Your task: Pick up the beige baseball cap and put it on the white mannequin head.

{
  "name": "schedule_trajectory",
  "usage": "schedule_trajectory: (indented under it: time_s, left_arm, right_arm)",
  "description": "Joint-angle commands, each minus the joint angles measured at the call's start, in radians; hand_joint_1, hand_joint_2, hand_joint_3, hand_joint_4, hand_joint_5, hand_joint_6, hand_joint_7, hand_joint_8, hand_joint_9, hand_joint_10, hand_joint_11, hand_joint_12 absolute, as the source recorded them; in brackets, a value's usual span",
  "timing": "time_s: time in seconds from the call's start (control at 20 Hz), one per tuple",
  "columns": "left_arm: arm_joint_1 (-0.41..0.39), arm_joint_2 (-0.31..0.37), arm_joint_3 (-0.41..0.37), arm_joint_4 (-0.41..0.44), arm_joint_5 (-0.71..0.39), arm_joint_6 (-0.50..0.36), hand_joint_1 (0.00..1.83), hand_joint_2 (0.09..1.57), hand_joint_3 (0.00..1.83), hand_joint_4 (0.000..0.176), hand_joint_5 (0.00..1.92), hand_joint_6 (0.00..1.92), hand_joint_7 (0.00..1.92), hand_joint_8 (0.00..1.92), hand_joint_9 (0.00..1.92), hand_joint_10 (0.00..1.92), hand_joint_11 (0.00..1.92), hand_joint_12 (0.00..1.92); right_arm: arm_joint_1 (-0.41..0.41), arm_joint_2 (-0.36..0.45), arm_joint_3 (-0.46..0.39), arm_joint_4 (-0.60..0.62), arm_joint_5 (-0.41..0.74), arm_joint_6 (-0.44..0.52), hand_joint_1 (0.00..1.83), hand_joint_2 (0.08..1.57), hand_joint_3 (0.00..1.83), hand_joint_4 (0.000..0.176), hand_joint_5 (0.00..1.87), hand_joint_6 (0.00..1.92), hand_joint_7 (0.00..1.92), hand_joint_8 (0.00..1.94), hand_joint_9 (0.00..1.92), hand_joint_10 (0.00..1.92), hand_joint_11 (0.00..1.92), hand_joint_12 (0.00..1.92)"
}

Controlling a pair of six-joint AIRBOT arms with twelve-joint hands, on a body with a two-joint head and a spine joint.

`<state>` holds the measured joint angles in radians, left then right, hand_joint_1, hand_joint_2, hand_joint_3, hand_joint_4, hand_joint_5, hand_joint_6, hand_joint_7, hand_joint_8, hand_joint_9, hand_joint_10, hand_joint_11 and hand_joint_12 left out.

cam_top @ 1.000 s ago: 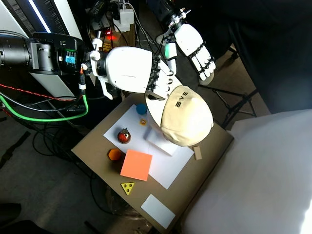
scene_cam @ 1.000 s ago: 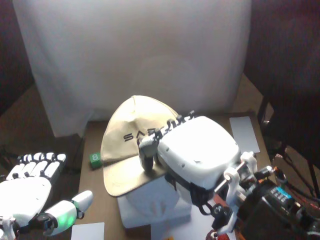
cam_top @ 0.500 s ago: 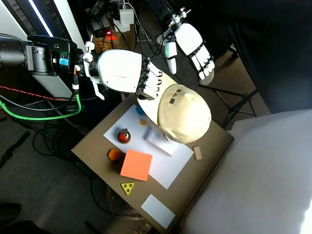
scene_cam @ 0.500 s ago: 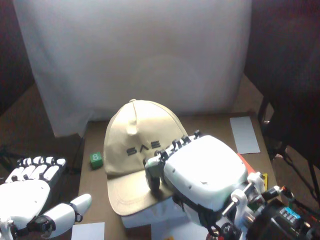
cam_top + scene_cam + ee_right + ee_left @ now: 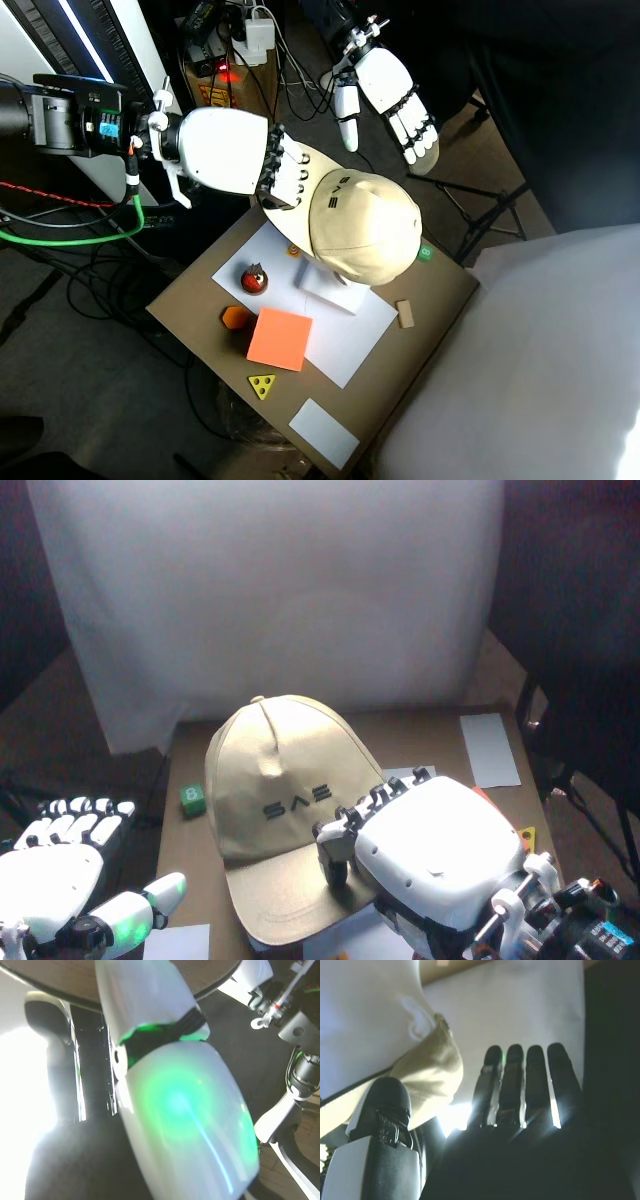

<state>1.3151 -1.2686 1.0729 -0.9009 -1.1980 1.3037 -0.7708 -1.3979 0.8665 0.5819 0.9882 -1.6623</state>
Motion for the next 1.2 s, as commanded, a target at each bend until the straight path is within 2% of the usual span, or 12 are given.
schedule_trajectory:
  time_s: [0.0, 0.15, 0.2, 0.25, 0.35, 0.4, 0.45, 0.55, 0.75, 0.8, 0.95, 1.15]
  left_arm:
    - [-0.002, 0.004, 0.005, 0.03, -0.103, -0.005, 0.0, 1.16, 0.0, 0.0, 0.1, 0.0, 0.06, 0.0, 0.02, 0.01, 0.01, 0.01]
    - [-0.001, 0.004, 0.005, 0.03, -0.103, -0.005, 0.0, 1.16, 0.0, 0.0, 0.1, 0.0, 0.06, 0.0, 0.02, 0.0, 0.01, 0.01]
    - [-0.001, 0.004, 0.005, 0.03, -0.103, -0.005, 0.0, 1.17, 0.0, 0.0, 0.1, 0.0, 0.06, 0.0, 0.02, 0.0, 0.01, 0.01]
    - [-0.002, 0.004, 0.005, 0.03, -0.103, -0.003, 0.0, 1.17, 0.01, 0.0, 0.1, 0.0, 0.06, 0.0, 0.02, 0.0, 0.02, 0.01]
    - [-0.003, 0.004, 0.007, 0.031, -0.103, 0.001, 0.0, 1.17, 0.01, 0.0, 0.1, 0.0, 0.07, 0.0, 0.03, 0.0, 0.03, 0.02]
    - [-0.002, 0.005, 0.008, 0.031, -0.103, 0.001, 0.0, 1.17, 0.0, 0.0, 0.08, 0.0, 0.06, 0.0, 0.02, 0.0, 0.03, 0.02]
    - [-0.002, 0.006, 0.008, 0.032, -0.103, 0.001, 0.0, 1.17, 0.0, 0.0, 0.07, 0.0, 0.04, 0.0, 0.0, 0.0, 0.02, 0.01]
    - [-0.002, 0.008, 0.011, 0.045, -0.106, -0.003, 0.0, 1.17, 0.0, 0.0, 0.08, 0.0, 0.04, 0.0, 0.0, 0.0, 0.01, 0.01]
    - [-0.019, 0.043, -0.023, -0.006, -0.068, -0.002, 0.0, 1.17, 0.0, 0.0, 0.11, 0.01, 0.06, 0.01, 0.01, 0.0, 0.02, 0.02]
    - [-0.033, 0.061, -0.041, -0.024, -0.042, 0.021, 0.0, 1.17, 0.0, 0.0, 0.11, 0.01, 0.07, 0.01, 0.02, 0.01, 0.02, 0.02]
    - [-0.1, 0.126, -0.105, -0.143, 0.02, 0.118, 0.0, 1.17, 0.0, 0.0, 0.13, 0.0, 0.11, 0.0, 0.05, 0.0, 0.04, 0.05]
    - [-0.173, 0.181, -0.169, -0.219, 0.066, 0.19, 0.0, 1.17, 0.0, 0.0, 0.13, 0.0, 0.1, 0.0, 0.06, 0.0, 0.03, 0.06]
  right_arm:
    - [-0.013, 0.007, -0.004, 0.005, 0.021, -0.015, 1.49, 1.1, 0.0, 0.0, 0.93, 0.84, 1.01, 0.82, 0.94, 1.16, 0.83, 1.64]
    - [-0.014, 0.009, -0.006, 0.005, 0.02, -0.016, 1.48, 1.14, 0.0, 0.0, 0.84, 1.02, 0.9, 0.98, 0.81, 1.32, 0.8, 1.66]
    - [-0.014, 0.009, -0.006, 0.005, 0.02, -0.016, 1.38, 1.16, 0.0, 0.0, 0.85, 1.11, 0.87, 1.05, 0.79, 1.43, 0.7, 1.52]
    - [-0.014, 0.009, -0.005, 0.005, 0.017, -0.016, 1.23, 1.17, 0.0, 0.0, 0.89, 1.15, 0.86, 1.13, 0.7, 1.16, 0.67, 1.47]
    - [-0.017, 0.009, -0.005, 0.005, 0.009, -0.016, 1.2, 1.17, 0.0, 0.0, 0.9, 1.19, 0.83, 1.15, 0.68, 1.03, 0.64, 1.46]
    - [-0.02, 0.011, -0.008, 0.01, 0.007, -0.016, 1.09, 1.11, 0.0, 0.0, 0.72, 0.61, 0.75, 0.37, 0.58, 0.66, 0.44, 1.41]
    - [-0.023, 0.013, -0.011, 0.013, 0.003, -0.016, 1.03, 1.08, 0.0, 0.0, 0.69, 0.29, 0.75, 0.16, 0.57, 0.47, 0.34, 1.37]
    - [-0.037, 0.021, -0.022, 0.013, -0.003, -0.016, 0.93, 1.05, 0.0, 0.0, 0.56, 0.03, 0.59, 0.01, 0.5, 0.18, 0.14, 1.31]
    - [-0.067, 0.033, -0.036, 0.013, -0.018, -0.025, 0.76, 1.0, 0.0, 0.0, 0.37, 0.0, 0.32, 0.0, 0.31, 0.01, 0.0, 1.06]
    - [-0.077, 0.036, -0.037, 0.013, -0.027, -0.025, 0.7, 1.0, 0.0, 0.009, 0.34, 0.0, 0.29, 0.0, 0.28, 0.0, 0.0, 0.97]
    - [-0.088, 0.05, -0.041, 0.013, -0.034, -0.024, 0.44, 1.0, 0.0, 0.08, 0.14, 0.0, 0.07, 0.0, 0.08, 0.0, 0.0, 0.54]
    - [-0.13, 0.065, -0.056, 0.013, -0.071, -0.024, 0.4, 0.95, 0.0, 0.089, 0.1, 0.0, 0.04, 0.0, 0.03, 0.0, 0.0, 0.39]
